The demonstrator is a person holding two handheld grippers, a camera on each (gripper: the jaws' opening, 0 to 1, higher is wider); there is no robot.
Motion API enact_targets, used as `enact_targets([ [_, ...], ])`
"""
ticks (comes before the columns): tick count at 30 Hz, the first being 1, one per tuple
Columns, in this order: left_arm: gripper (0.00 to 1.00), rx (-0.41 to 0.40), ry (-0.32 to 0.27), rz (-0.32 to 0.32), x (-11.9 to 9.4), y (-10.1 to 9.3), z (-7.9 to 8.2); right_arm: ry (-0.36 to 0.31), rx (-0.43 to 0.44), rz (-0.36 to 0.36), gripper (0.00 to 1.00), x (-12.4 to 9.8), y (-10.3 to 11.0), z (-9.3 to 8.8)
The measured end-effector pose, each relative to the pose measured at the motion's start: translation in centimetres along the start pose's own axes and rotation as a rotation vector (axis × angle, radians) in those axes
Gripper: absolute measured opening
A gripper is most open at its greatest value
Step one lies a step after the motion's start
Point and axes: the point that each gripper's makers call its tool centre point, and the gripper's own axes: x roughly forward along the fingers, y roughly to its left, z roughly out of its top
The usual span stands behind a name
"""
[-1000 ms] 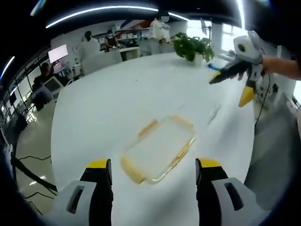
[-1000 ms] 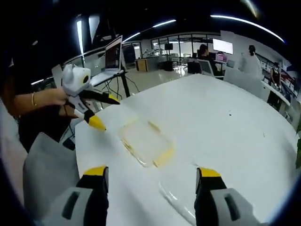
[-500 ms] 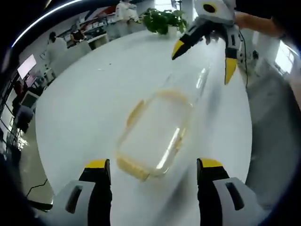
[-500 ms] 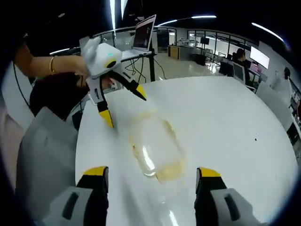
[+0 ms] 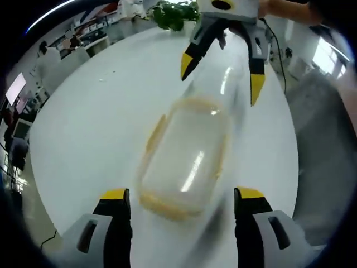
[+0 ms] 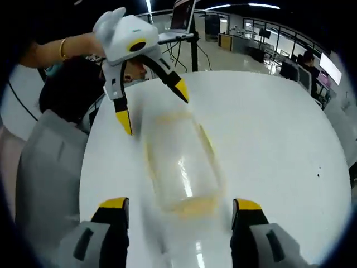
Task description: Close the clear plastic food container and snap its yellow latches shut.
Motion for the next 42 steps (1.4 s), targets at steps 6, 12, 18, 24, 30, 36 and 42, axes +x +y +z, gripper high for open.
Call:
enact_targets([
  [6,0.74,0.013,0.028,-0.023,0.8,0.0,-0.3,0.044,0.008,0.004,0.74,1.2,0.1,-0.8],
  [12,0.73,0.031,0.052,-0.022,1.1,0.3,-0.8,0.049,0.019,-0.003,0.74,2.0,-0.5,-0.5],
  [18,0.73,0.056,0.096,-0.028,1.5,0.2,-1.9,0.1,-0.006,-0.003,0.73,2.9,-0.2,-1.2],
  [24,0.71,0.101,0.121,-0.03,2.0,0.1,-2.3,0.128,-0.018,-0.013,0.72,3.7,-0.5,-1.9],
  [30,0.7,0.096,0.139,-0.041,2.3,0.0,-2.5,0.131,-0.006,-0.027,0.7,3.9,-0.9,-2.1],
  [36,0.69,0.092,0.127,-0.038,2.3,0.5,-2.3,0.142,-0.054,-0.042,0.69,4.0,-1.2,-2.3],
  [42,0.67,0.081,0.117,-0.034,2.3,0.6,-2.2,0.141,-0.072,-0.053,0.72,4.2,-1.1,-2.2],
])
